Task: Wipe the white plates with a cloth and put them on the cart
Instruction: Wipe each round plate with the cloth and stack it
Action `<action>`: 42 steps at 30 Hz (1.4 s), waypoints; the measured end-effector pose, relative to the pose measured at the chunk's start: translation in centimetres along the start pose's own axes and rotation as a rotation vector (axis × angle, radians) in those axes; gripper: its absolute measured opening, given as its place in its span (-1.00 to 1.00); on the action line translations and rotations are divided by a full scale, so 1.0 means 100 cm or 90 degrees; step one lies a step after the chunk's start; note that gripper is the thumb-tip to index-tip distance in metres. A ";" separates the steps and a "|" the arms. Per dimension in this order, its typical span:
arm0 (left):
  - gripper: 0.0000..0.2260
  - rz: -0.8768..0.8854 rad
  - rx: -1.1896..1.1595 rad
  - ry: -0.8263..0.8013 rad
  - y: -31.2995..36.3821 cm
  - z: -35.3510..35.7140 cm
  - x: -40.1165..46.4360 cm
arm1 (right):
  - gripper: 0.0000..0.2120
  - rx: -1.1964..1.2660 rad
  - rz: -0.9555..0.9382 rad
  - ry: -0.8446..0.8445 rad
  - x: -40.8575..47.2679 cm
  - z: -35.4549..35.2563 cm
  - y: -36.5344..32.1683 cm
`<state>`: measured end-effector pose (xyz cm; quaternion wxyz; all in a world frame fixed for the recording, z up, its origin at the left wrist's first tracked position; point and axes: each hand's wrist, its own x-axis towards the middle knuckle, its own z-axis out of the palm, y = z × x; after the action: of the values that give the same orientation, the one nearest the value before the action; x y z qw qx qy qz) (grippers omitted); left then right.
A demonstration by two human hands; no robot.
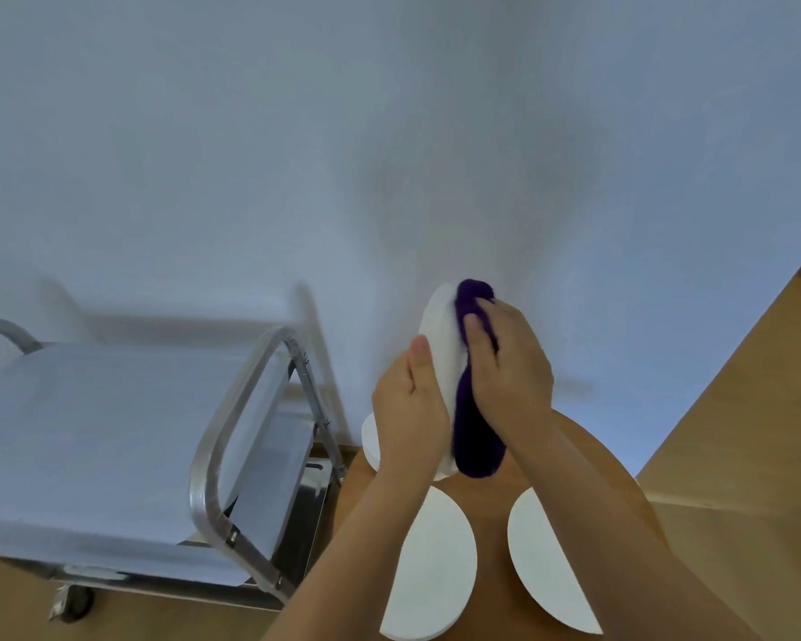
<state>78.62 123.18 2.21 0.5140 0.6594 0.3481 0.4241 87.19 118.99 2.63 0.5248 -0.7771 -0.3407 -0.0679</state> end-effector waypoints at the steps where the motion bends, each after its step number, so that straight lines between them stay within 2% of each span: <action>1: -0.62 -0.014 -0.002 0.010 0.000 0.001 0.005 | -0.70 -0.042 -0.085 -0.011 -0.004 -0.001 -0.003; 3: -0.62 -0.073 -0.042 0.030 -0.002 0.004 0.015 | -0.70 -0.103 -0.209 -0.057 -0.011 -0.001 -0.006; 6: -0.61 -0.186 -0.170 0.064 -0.009 0.002 0.025 | -0.68 -0.164 -0.304 -0.085 -0.030 0.005 -0.009; 13: -0.57 -0.342 -0.301 0.144 -0.013 -0.007 0.019 | -0.66 -0.243 -0.300 0.035 -0.083 0.017 0.019; 16: -0.58 -0.356 -0.306 0.119 -0.017 -0.020 0.020 | -0.60 -0.159 -0.190 0.043 -0.094 0.014 0.043; 21: -0.65 -0.389 -0.389 0.044 -0.025 -0.042 0.019 | -0.70 0.165 0.180 0.041 -0.061 -0.006 0.058; 23: -0.64 -0.410 -0.417 0.009 -0.028 -0.047 0.019 | -0.76 0.286 0.324 -0.009 -0.045 -0.021 0.063; 25: -0.67 -0.438 -0.437 -0.012 -0.029 -0.054 0.020 | -0.70 0.398 0.455 -0.101 -0.034 -0.039 0.064; 28: -0.69 -0.469 -0.384 -0.030 -0.034 -0.058 0.022 | -0.57 0.540 0.511 -0.236 -0.027 -0.060 0.058; 30: -0.66 -0.506 -0.307 -0.033 -0.037 -0.055 0.019 | -0.62 0.585 0.510 -0.276 -0.027 -0.068 0.049; 33: -0.54 -0.534 -0.129 -0.103 -0.044 -0.043 0.016 | -0.73 0.532 0.392 -0.283 -0.027 -0.067 0.032; 35: -0.42 -0.526 -0.082 -0.153 -0.041 -0.041 0.018 | -0.81 0.330 0.220 -0.325 -0.036 -0.058 0.019; 38: -0.19 -0.549 -0.205 -0.230 -0.028 -0.042 0.021 | -0.87 -0.049 -0.130 -0.327 -0.066 -0.033 0.016; 40: -0.22 -0.554 -0.227 -0.208 -0.025 -0.045 0.021 | -0.74 -0.149 -0.293 -0.325 -0.085 -0.019 0.021; 42: -0.42 -0.547 -0.244 -0.150 -0.029 -0.045 0.017 | -0.63 -0.167 -0.375 -0.311 -0.097 -0.012 0.027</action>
<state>75.11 127.07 0.19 0.7907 0.3929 0.4442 0.1522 81.75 112.95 -3.43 0.2827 -0.7002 -0.6517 -0.0714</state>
